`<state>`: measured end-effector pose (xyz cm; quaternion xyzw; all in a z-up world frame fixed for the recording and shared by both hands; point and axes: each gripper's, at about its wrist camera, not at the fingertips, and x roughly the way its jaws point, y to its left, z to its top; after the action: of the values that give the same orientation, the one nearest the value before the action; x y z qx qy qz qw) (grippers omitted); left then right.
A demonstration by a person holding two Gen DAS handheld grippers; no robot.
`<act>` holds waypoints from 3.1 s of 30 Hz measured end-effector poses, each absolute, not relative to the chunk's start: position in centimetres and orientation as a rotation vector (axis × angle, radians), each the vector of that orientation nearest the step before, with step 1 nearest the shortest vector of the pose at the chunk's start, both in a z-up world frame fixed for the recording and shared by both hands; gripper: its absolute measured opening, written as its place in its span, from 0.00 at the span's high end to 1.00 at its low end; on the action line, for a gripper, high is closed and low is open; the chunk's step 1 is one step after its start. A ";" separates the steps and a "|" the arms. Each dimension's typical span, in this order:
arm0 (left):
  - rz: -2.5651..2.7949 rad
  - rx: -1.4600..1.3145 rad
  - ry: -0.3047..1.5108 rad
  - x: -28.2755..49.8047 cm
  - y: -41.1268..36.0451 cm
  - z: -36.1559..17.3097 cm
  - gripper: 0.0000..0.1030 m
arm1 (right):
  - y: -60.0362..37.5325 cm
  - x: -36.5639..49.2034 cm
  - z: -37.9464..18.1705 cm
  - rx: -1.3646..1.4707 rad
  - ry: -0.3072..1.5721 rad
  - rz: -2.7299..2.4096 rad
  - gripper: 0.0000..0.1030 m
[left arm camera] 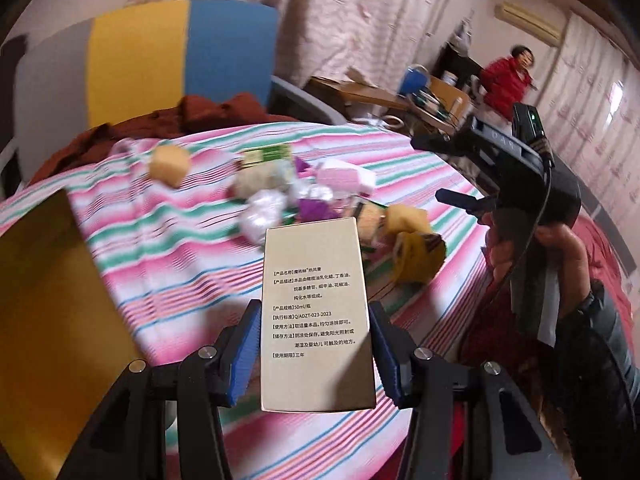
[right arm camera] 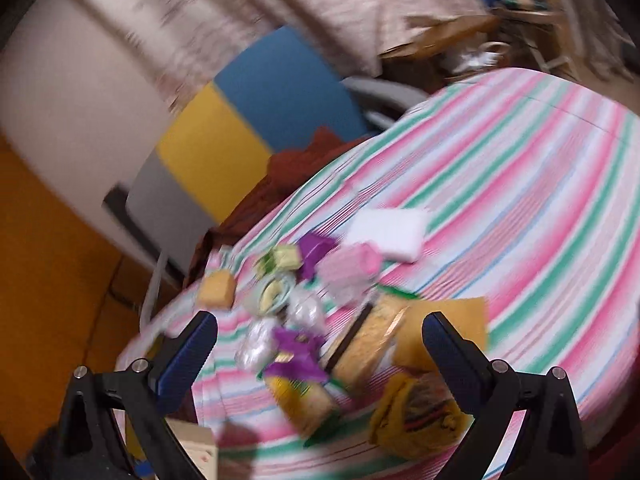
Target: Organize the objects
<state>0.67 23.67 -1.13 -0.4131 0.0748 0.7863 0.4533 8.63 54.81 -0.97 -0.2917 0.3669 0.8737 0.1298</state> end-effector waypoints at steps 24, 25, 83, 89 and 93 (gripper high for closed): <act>2.213 -1.059 -0.068 -2.3 10.7 -0.5 0.49 | 47.4 -2.5 -7.0 -1.483 0.463 2.420 0.61; 2.231 -1.066 -0.083 -2.6 10.1 -0.6 0.49 | 47.4 -2.3 -6.9 -1.471 0.471 2.427 0.61; 2.888 -1.156 -0.005 -3.3 -2.2 -1.4 0.34 | 18.3 -1.3 -1.5 -1.268 -0.085 3.104 0.00; 2.872 -1.144 0.034 -3.1 -1.1 -1.2 0.34 | 20.1 -1.4 -2.2 -1.318 0.058 3.103 0.00; 2.847 -1.141 0.042 -3.0 -0.4 -1.1 0.34 | 20.7 -1.3 -2.4 -1.328 0.053 3.102 0.00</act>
<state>-3.00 -0.41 -1.06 -0.3717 0.0136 0.9275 0.0370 -1.30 20.68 -2.43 -0.3910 0.0155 0.9129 -0.1162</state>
